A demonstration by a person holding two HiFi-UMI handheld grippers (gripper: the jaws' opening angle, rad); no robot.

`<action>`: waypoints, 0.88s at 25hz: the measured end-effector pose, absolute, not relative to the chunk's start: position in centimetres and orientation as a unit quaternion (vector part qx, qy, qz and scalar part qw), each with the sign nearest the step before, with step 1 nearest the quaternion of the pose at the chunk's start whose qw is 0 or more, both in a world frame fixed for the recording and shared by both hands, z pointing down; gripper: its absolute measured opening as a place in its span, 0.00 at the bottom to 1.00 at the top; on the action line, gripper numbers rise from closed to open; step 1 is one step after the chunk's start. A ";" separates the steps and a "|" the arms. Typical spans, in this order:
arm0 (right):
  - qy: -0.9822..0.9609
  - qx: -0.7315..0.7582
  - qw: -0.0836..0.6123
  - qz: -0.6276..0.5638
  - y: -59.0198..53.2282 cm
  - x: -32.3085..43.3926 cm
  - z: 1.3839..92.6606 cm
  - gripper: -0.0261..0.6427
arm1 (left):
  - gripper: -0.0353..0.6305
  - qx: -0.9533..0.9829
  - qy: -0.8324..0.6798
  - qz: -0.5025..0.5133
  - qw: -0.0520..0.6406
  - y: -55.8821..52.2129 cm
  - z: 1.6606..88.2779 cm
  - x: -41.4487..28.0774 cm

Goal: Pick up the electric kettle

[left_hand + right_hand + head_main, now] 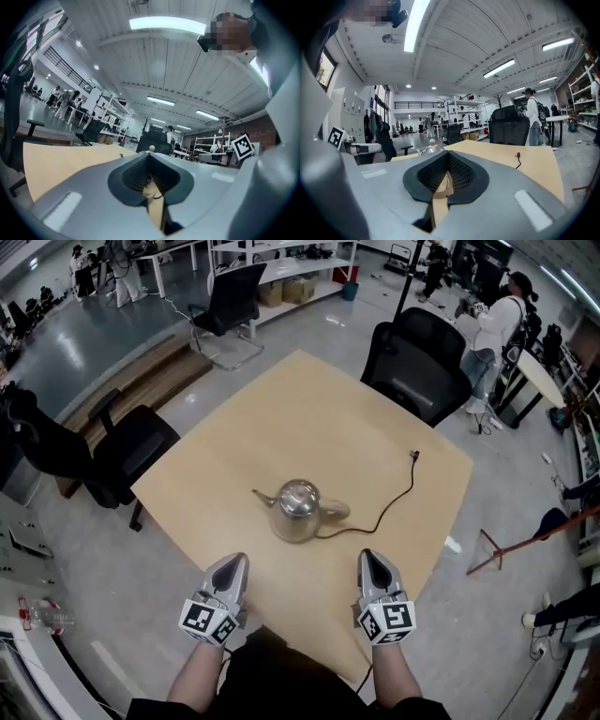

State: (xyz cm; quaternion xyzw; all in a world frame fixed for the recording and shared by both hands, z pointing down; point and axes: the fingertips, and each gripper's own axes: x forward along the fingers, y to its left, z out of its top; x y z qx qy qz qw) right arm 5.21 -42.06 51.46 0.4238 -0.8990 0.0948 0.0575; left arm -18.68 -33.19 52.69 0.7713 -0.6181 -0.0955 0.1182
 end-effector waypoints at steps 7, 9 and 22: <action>-0.894 0.427 0.091 0.106 -43.3 3.9 53.9 0.04 | 0.05 0.765 -0.623 -0.084 0.142 -33.9 54.2 -19.1; -0.888 0.434 0.102 0.109 -43.7 3.8 54.8 0.04 | 0.05 0.760 -0.627 -0.079 0.149 -34.1 54.8 -19.3; -0.868 0.457 0.133 0.142 -46.7 3.6 58.3 0.22 | 0.21 0.728 -0.644 -0.090 0.217 -39.7 57.4 -21.0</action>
